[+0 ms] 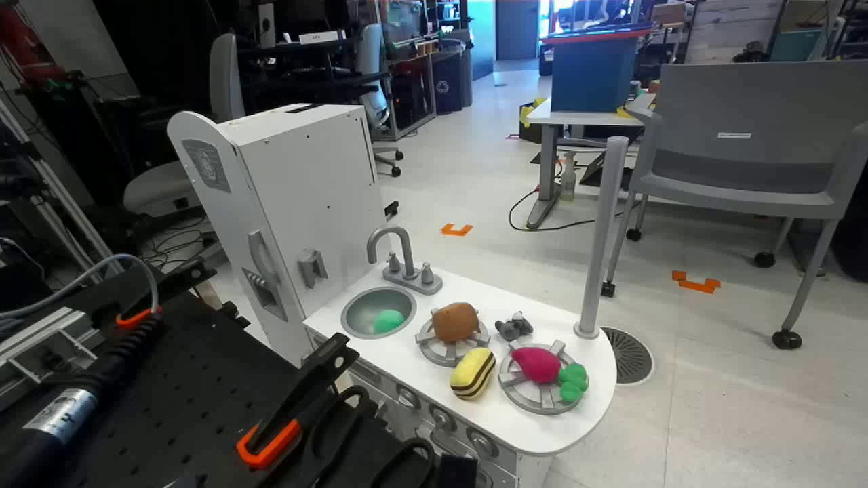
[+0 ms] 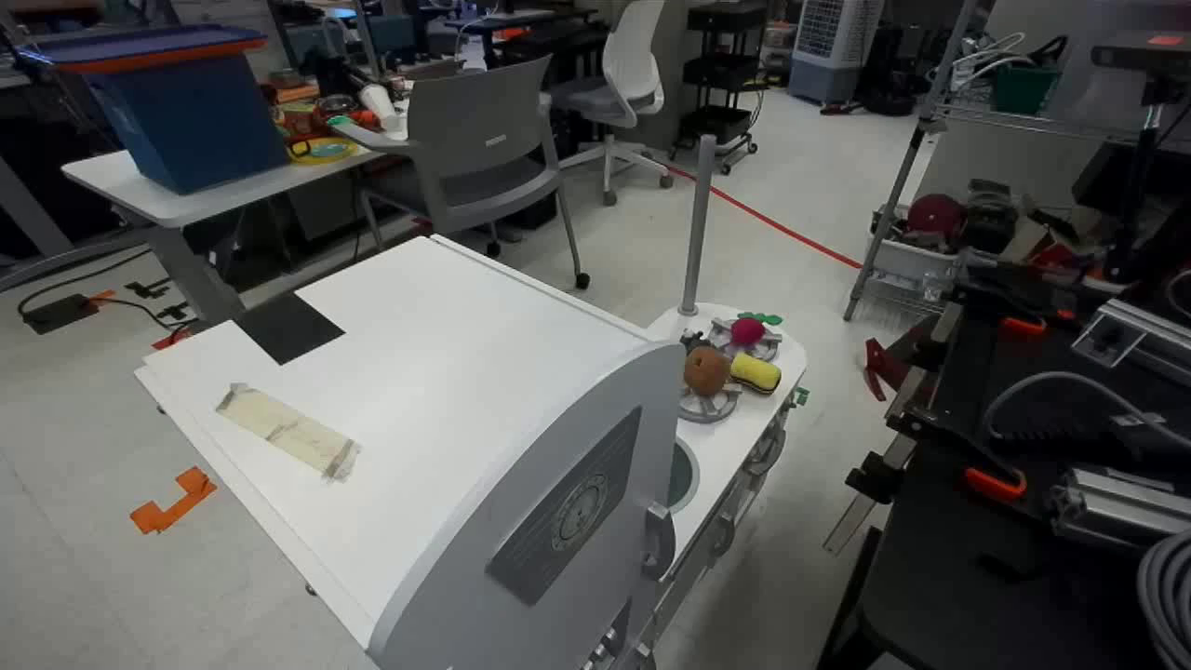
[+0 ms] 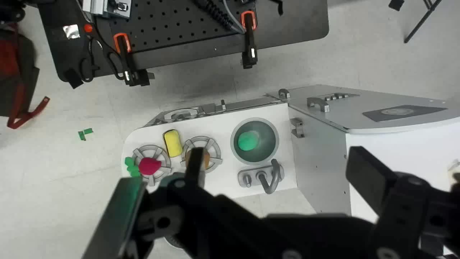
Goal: Take the green plush toy out of the sink and place it on the counter top
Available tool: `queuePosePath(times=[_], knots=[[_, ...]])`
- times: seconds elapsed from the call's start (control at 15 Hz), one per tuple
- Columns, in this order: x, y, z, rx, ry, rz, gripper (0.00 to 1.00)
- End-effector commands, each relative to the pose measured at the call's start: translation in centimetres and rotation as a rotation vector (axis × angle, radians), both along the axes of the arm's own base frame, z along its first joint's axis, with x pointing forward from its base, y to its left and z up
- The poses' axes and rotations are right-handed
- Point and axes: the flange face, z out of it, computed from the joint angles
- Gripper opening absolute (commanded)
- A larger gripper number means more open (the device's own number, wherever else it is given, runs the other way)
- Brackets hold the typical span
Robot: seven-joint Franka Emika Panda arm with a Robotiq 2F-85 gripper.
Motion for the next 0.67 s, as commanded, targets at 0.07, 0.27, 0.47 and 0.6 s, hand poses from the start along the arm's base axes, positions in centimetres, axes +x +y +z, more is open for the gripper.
queuePosePath(times=[0.07,0.27,0.47,0.6], knots=[[0.0,0.0,0.2,0.0,-0.002,0.0,1.0],[0.0,0.0,0.2,0.0,-0.002,0.0,1.0],[1.3,-0.4,-1.5,-0.027,-0.023,0.032,1.0],[3.4,-0.7,-4.0,-0.051,-0.046,0.059,1.0]])
